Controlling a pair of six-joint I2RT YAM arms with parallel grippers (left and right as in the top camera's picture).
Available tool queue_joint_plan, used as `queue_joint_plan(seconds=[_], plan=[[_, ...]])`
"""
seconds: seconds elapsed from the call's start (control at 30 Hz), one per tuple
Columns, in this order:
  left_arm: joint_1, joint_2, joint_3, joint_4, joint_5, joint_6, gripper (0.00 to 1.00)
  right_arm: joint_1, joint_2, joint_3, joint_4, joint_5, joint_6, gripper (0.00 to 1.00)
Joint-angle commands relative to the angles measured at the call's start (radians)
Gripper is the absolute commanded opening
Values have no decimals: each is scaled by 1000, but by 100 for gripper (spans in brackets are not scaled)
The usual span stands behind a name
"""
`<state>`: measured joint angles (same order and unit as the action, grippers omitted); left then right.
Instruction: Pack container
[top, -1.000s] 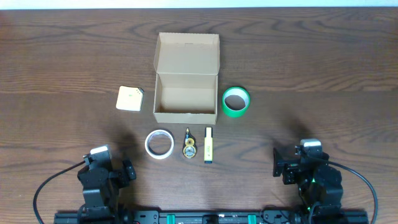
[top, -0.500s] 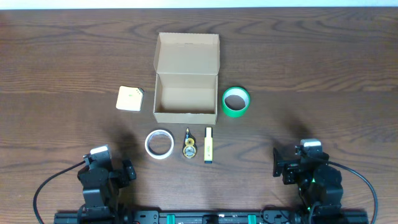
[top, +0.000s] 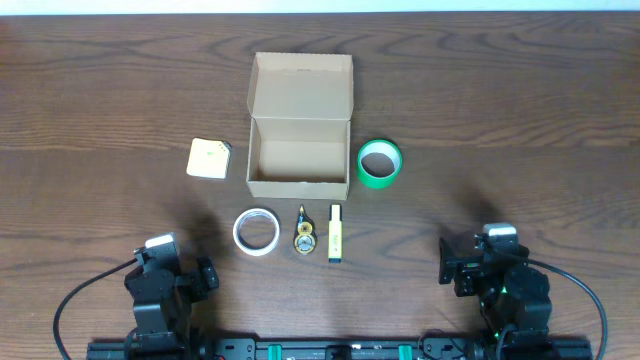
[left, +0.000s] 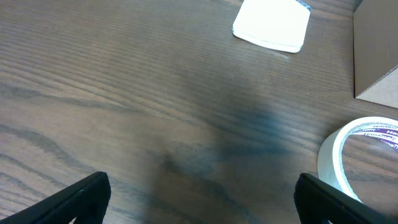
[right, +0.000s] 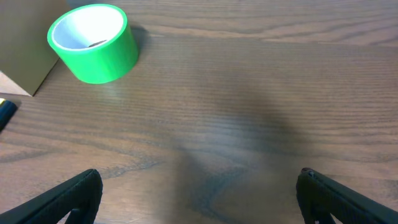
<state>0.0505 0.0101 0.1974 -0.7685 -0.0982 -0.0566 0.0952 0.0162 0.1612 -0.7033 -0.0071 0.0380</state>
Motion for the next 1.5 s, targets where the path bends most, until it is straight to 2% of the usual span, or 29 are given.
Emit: queue_joint_plan(seconds=[0.0, 0.1, 0.2, 0.3, 0.5, 0.77, 0.9, 1.13, 1.47], plan=[[4, -6, -24, -14, -13, -15, 95, -10, -9, -3, -5, 5, 10, 99], [4, -6, -24, -14, -13, -15, 95, -10, 39, 31, -4, -25, 10, 99], [4, -6, -24, -14, -13, -15, 95, -10, 198, 149, -5, -44, 14, 99], [4, -6, -24, -14, -13, -15, 95, -10, 402, 308, -33, -91, 18, 99], [4, -6, -24, -13, -13, -15, 95, -8, 951, 758, -157, -211, 45, 99], [4, -6, -24, -14, -13, -15, 95, 64, 1405, 1133, -377, -214, 122, 99], [4, -6, -24, -13, -13, -15, 95, 121, 1572, 1217, -397, -198, 178, 99], [4, -6, -24, -14, -13, -15, 95, 194, 1755, 1223, -354, -70, 321, 99], [4, -6, -24, -14, -13, -15, 95, 193, 1836, 1216, -189, 19, 300, 99]])
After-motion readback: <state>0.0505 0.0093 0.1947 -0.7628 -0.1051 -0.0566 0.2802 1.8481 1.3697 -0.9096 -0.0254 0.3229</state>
